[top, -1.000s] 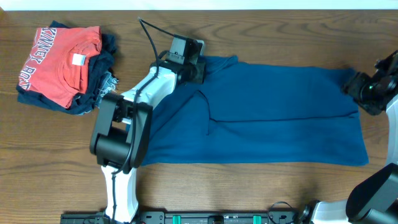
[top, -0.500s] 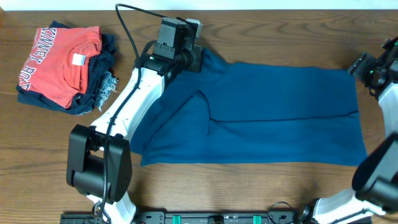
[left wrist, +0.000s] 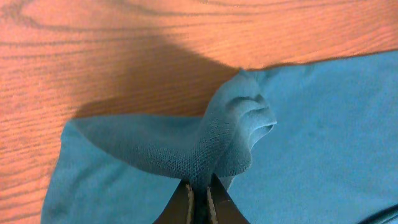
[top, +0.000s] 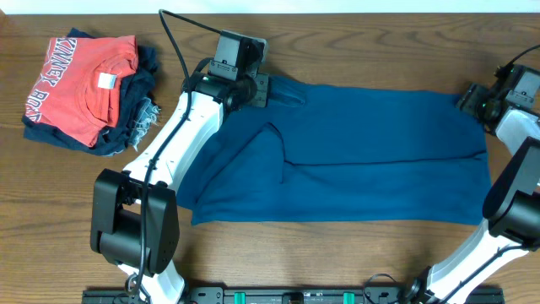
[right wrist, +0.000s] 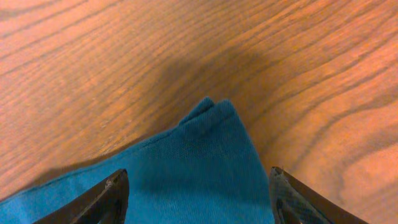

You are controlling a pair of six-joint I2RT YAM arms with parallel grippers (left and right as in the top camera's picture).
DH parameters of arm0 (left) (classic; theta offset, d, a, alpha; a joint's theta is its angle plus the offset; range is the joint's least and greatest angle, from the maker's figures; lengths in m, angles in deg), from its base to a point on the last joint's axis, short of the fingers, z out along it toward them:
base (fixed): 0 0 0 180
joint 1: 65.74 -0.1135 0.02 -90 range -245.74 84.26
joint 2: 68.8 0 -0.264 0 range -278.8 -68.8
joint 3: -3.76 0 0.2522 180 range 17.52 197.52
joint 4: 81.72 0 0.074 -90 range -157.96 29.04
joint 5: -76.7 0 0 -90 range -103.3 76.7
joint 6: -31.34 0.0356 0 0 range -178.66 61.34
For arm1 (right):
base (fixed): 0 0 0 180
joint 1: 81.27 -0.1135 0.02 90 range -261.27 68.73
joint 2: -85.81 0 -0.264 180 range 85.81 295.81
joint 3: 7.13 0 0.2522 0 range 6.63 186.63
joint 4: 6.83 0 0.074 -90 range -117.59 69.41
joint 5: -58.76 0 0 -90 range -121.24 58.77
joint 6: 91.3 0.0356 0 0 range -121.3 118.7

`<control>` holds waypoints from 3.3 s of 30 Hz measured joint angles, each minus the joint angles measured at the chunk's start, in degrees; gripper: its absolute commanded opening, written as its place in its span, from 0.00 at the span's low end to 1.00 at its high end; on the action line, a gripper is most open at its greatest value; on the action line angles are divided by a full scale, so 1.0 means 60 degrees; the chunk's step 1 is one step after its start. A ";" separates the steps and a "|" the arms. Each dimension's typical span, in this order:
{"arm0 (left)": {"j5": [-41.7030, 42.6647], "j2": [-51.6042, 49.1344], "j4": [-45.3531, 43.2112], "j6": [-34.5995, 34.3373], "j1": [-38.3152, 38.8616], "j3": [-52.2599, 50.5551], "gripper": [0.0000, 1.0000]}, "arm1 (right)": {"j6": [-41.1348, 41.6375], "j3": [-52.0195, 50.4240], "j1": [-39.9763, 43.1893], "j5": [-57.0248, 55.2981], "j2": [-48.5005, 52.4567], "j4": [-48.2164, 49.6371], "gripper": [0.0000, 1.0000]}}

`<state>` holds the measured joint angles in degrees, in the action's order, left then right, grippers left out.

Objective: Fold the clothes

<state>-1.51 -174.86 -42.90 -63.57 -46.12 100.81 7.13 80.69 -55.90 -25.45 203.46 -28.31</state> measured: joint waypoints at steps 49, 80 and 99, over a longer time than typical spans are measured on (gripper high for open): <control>-0.1231 0.1763 0.5894 -0.0470 -0.0004 0.0004 0.06 | -0.0168 -0.0047 0.1038 0.1479 -0.1851 -0.4226 0.02; -0.1024 0.1763 0.9894 -0.1228 0.0000 -0.0113 0.06 | 0.0033 -0.0051 0.2058 0.1235 -0.2586 -0.7246 0.01; -0.0998 0.1763 0.9730 -0.1373 0.0000 -0.0288 0.35 | 0.0448 -0.0051 0.2055 0.0699 -0.2586 -0.7380 0.55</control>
<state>-7.49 -164.28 15.48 -71.81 -46.12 99.08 9.82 80.39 -43.57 -21.26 187.94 -72.60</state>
